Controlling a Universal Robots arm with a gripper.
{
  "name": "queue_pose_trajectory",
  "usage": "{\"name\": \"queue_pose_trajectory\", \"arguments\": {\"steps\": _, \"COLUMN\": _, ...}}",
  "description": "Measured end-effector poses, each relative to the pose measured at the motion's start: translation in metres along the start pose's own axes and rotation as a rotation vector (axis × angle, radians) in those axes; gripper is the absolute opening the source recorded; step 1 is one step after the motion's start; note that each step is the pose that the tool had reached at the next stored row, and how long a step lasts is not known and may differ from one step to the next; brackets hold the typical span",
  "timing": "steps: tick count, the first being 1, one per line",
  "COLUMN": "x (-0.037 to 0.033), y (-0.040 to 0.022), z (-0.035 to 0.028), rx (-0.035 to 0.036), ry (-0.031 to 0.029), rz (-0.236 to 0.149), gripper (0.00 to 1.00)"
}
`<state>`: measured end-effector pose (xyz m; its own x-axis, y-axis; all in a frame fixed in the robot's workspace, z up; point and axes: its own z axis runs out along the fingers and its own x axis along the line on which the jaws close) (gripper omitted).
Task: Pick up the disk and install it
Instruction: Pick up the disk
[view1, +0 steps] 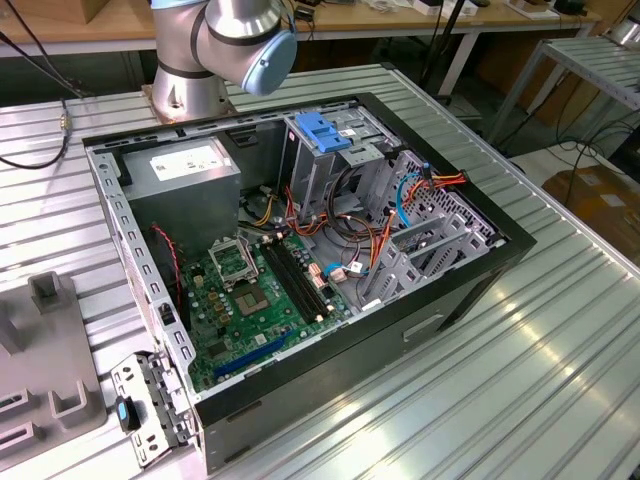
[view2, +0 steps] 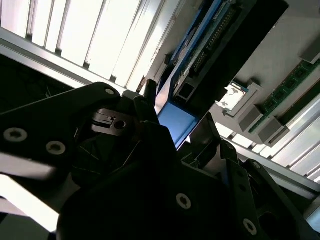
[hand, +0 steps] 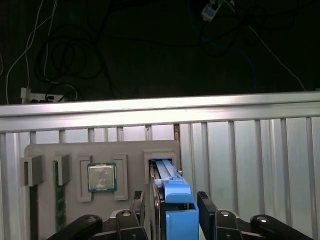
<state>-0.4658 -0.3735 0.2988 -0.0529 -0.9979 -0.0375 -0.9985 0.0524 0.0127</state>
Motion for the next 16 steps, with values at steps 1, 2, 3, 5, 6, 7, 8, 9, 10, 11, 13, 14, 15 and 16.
{"name": "queue_pose_trajectory", "arguments": {"steps": 1, "x": 0.0, "y": 0.0, "z": 0.0001, "rx": 0.0, "ry": 0.0001, "rz": 0.0, "gripper": 0.54}}
{"name": "queue_pose_trajectory", "arguments": {"steps": 2, "x": 0.0, "y": 0.0, "z": 0.0003, "rx": 0.0, "ry": 0.0003, "rz": 0.0, "gripper": 0.54}}
{"name": "queue_pose_trajectory", "arguments": {"steps": 3, "x": 0.0, "y": 0.0, "z": 0.0007, "rx": 0.0001, "ry": 0.0002, "rz": 0.0, "gripper": 0.54}}
{"name": "queue_pose_trajectory", "arguments": {"steps": 5, "x": -0.0001, "y": 0.0, "z": 0.0014, "rx": -0.0001, "ry": 0.0003, "rz": 0.0, "gripper": 0.54}}
{"name": "queue_pose_trajectory", "arguments": {"steps": 6, "x": -0.0004, "y": 0.0001, "z": 0.0016, "rx": 0.0, "ry": 0.0004, "rz": 0.0, "gripper": 0.54}}
{"name": "queue_pose_trajectory", "arguments": {"steps": 7, "x": -0.0008, "y": 0.0001, "z": 0.0018, "rx": 0.0002, "ry": 0.0004, "rz": 0.0, "gripper": 0.54}}
{"name": "queue_pose_trajectory", "arguments": {"steps": 8, "x": -0.0011, "y": -0.0001, "z": 0.0018, "rx": 0.0001, "ry": 0.0007, "rz": 0.0, "gripper": 0.54}}
{"name": "queue_pose_trajectory", "arguments": {"steps": 9, "x": -0.0015, "y": -0.0002, "z": 0.0019, "rx": 0.0, "ry": 0.0009, "rz": 0.0, "gripper": 0.54}}
{"name": "queue_pose_trajectory", "arguments": {"steps": 10, "x": -0.0022, "y": -0.0003, "z": 0.0021, "rx": 0.0001, "ry": 0.0011, "rz": -0.001, "gripper": 0.54}}
{"name": "queue_pose_trajectory", "arguments": {"steps": 11, "x": -0.0025, "y": -0.0003, "z": 0.0022, "rx": 0.0002, "ry": 0.0011, "rz": -0.001, "gripper": 0.54}}
{"name": "queue_pose_trajectory", "arguments": {"steps": 13, "x": -0.003, "y": -0.0003, "z": 0.0024, "rx": 0.0001, "ry": 0.0012, "rz": -0.001, "gripper": 0.54}}
{"name": "queue_pose_trajectory", "arguments": {"steps": 14, "x": -0.0031, "y": -0.0003, "z": 0.0024, "rx": -0.0001, "ry": 0.0013, "rz": -0.001, "gripper": 0.54}}
{"name": "queue_pose_trajectory", "arguments": {"steps": 15, "x": -0.0031, "y": -0.0003, "z": 0.0024, "rx": -0.0001, "ry": 0.0013, "rz": -0.002, "gripper": 0.54}}
{"name": "queue_pose_trajectory", "arguments": {"steps": 16, "x": -0.0031, "y": -0.0003, "z": 0.0025, "rx": -0.0001, "ry": 0.0013, "rz": -0.002, "gripper": 0.54}}
